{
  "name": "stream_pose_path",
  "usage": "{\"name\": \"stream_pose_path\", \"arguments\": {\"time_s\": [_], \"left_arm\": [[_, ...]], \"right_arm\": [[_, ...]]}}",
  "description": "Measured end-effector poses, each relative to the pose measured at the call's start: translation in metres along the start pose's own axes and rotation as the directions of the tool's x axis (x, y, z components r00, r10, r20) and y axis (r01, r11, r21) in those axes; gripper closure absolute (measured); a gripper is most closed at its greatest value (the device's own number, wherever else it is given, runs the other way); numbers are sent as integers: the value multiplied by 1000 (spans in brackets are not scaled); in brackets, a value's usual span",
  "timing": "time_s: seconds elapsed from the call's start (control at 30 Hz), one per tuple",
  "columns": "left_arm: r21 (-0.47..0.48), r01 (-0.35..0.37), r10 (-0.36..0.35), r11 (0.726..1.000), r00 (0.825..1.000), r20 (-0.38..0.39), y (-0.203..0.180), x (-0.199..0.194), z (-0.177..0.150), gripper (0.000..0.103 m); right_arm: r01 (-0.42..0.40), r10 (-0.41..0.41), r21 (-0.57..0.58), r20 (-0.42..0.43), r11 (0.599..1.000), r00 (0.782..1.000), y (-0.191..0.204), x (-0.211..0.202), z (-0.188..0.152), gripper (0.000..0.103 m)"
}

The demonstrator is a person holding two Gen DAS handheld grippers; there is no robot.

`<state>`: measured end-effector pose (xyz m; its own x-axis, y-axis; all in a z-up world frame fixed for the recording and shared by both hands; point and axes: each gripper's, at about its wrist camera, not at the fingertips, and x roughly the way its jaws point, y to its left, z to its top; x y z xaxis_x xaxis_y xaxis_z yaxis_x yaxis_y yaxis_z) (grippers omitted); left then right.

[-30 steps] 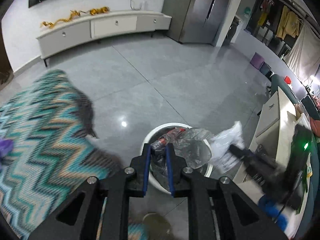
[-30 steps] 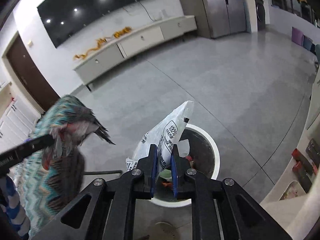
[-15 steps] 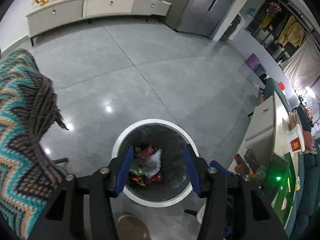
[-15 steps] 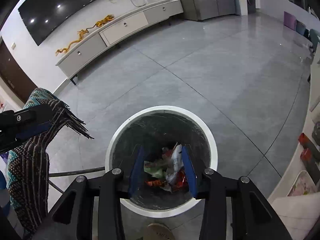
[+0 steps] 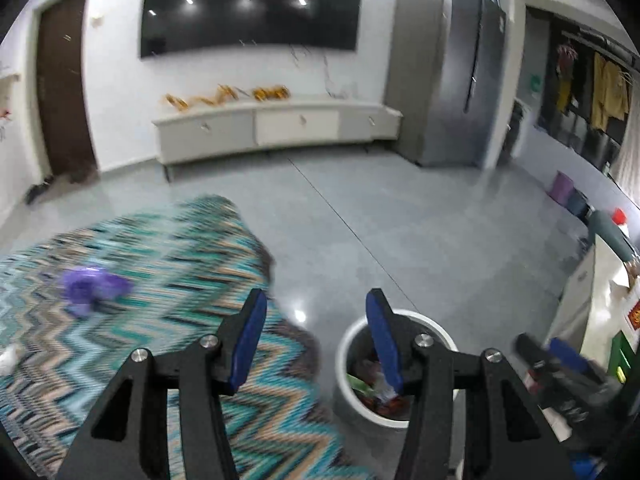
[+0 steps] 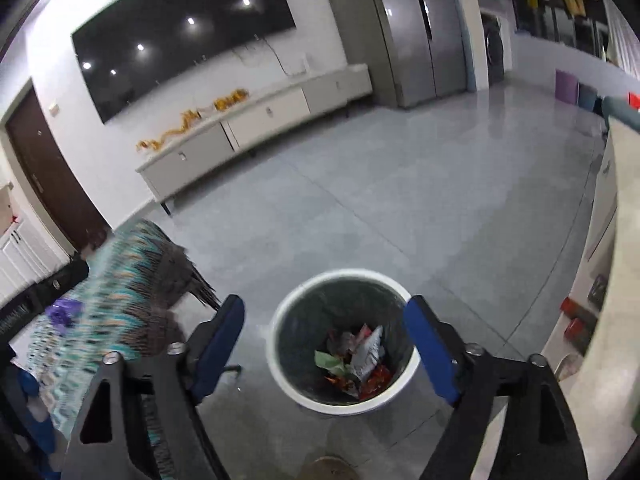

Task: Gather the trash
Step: 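Move both tools back toward the rug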

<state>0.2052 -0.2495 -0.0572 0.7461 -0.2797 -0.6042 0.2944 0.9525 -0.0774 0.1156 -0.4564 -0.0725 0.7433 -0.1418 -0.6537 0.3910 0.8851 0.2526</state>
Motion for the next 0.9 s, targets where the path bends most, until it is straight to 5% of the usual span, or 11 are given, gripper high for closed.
{"name": "stream_pose_path", "arguments": {"time_s": [0.5,0.7,0.9], "left_arm": [[-90,-122,139,988,965,222,108,-170,-23,53],[-144,-142,176,979,948,266,151,-212,-41,41],[-196,-157,210,968,935,286,192,-240,-57,41]], "right_arm": [[-37,85,-189,250,981,965,127,-157,6,1],[-80,148,-240,280,967,949,170,-185,1,0],[-122,213,-304,287,945,934,214,-203,-13,0]]}}
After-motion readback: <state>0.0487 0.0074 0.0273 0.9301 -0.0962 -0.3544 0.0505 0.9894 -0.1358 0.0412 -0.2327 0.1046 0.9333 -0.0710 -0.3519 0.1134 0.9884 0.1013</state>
